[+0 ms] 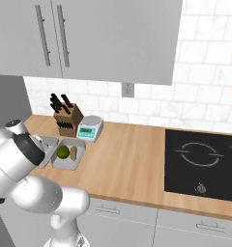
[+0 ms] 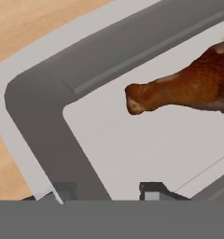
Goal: Take the meat container that has the chicken drumstick and place it on the second highest rack of the freezer. Then take the vegetable container that has the lime and sweet potato and place it on the highest rack of the freezer.
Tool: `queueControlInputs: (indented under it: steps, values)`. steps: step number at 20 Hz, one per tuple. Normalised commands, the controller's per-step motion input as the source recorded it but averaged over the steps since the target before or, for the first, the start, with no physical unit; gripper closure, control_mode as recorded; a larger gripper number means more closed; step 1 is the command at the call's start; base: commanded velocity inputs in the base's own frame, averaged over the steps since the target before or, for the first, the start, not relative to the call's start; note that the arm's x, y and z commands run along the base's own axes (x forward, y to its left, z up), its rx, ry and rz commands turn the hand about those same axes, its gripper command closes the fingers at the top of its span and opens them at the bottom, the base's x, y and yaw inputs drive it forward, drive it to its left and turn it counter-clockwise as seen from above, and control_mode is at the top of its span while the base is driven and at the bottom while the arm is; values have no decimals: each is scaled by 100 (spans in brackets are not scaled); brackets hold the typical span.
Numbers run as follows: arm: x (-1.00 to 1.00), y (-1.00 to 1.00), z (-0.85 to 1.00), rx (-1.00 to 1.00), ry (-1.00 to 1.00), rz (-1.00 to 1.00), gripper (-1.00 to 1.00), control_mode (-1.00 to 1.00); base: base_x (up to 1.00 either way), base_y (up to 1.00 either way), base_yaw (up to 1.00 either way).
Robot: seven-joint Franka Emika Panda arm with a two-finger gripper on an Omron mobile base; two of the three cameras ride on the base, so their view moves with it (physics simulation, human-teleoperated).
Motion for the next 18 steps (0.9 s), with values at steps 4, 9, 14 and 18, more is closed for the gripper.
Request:
queueControlInputs:
  steps: [4, 9, 14, 18]
  values:
    - [0, 0, -28, 1, 1, 3, 100, -100, 0, 0, 0]
    - [0, 0, -6, 0, 0, 1, 100, -100, 0, 0, 0]
    - [-17, 0, 36, 0, -1, 0, 100, -100, 0, 0, 0]
    - [-41, 4, 62, 0, 0, 0, 100, -100, 0, 0, 0]
